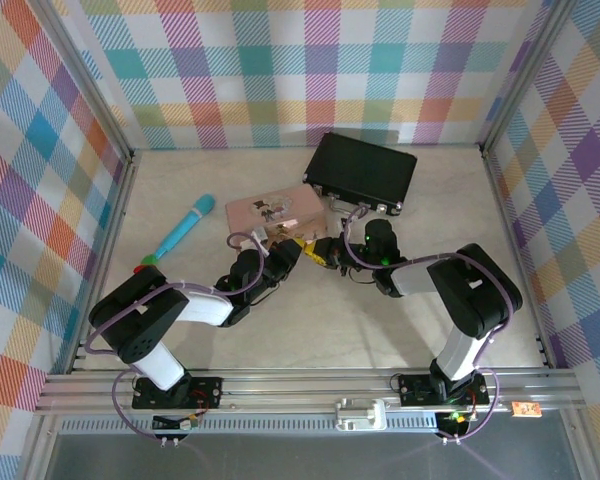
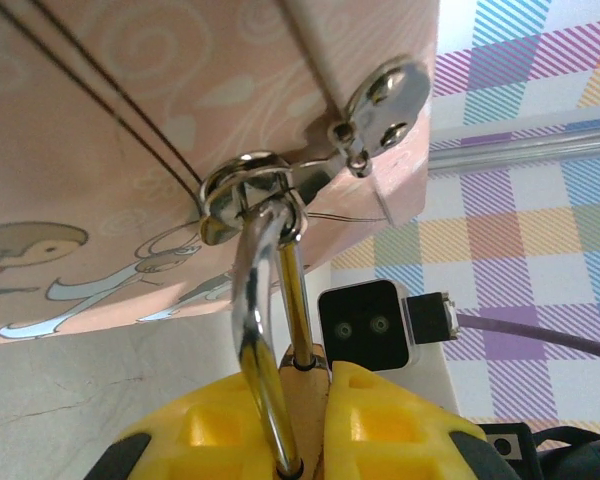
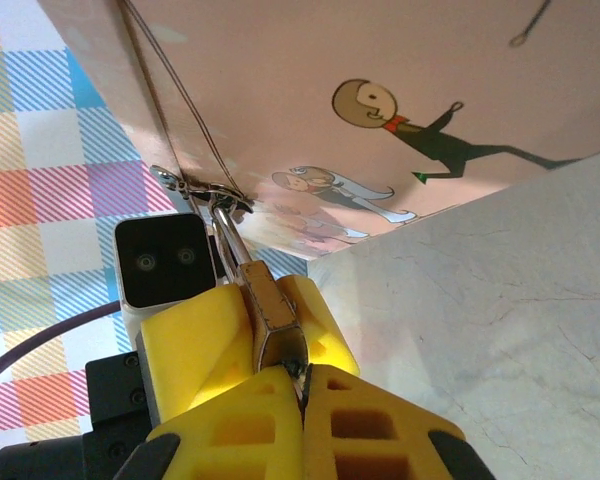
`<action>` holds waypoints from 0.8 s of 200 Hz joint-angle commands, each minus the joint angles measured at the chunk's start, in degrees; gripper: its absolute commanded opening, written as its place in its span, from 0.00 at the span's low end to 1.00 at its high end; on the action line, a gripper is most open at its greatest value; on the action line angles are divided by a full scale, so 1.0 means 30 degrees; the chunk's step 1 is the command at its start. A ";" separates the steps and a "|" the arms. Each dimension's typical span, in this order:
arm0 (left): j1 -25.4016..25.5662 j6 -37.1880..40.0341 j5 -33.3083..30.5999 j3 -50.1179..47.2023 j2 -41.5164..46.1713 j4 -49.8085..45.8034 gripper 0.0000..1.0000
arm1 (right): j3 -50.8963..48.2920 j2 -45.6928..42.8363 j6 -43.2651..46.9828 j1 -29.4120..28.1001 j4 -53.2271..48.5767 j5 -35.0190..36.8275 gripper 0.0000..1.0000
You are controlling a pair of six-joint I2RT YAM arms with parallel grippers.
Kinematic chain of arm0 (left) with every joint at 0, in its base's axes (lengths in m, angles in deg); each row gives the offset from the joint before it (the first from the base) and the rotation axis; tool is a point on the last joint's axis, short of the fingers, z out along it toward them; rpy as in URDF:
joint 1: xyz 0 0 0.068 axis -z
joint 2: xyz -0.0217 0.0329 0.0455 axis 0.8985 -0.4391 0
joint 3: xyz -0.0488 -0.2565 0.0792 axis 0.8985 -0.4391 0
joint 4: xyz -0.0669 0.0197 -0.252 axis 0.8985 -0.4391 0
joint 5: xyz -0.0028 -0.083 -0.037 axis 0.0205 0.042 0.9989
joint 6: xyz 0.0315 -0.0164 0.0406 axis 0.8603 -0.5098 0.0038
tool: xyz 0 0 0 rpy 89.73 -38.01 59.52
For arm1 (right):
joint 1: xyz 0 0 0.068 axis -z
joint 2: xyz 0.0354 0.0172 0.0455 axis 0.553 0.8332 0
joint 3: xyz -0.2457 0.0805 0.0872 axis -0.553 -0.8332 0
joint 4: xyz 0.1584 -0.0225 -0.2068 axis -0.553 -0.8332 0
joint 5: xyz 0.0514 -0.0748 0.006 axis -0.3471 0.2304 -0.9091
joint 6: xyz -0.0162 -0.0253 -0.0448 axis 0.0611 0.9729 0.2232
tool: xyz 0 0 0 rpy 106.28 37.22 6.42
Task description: Unlock the padlock with the key
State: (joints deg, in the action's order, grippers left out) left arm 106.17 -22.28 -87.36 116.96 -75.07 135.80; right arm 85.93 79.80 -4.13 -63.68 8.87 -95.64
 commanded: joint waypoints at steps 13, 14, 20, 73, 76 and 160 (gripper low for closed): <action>0.0904 0.0182 0.4365 0.0529 0.0199 0.2300 0.00 | 0.1364 0.0519 0.0459 -0.0335 0.2124 -0.0467 0.00; 0.0901 0.0216 0.4373 0.0504 0.0229 0.2274 0.00 | 0.1371 0.0532 0.0409 -0.0350 0.2162 -0.0471 0.00; 0.0893 0.0537 0.4428 0.0478 0.0307 0.2126 0.00 | 0.1391 0.0647 0.0069 -0.0335 0.2364 -0.0516 0.00; -0.0287 0.2984 0.5505 -0.0664 -0.1443 0.6127 0.00 | 0.0890 0.2211 -1.2093 -0.0213 0.8694 -0.0394 0.00; -0.0301 0.3112 0.5616 -0.0591 -0.1581 0.6142 0.00 | 0.0900 0.2386 -1.3074 -0.0239 0.9123 -0.0310 0.00; -0.0230 0.5981 0.5533 -0.0577 -0.2719 0.6290 0.00 | 0.1109 0.1408 -2.1142 -0.1770 0.9189 0.2145 0.00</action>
State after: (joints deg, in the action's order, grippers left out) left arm 102.20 -9.51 -83.23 115.69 -81.19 152.61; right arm 86.41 86.80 -44.19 -64.47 27.80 -93.74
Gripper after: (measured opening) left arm 0.125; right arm 0.045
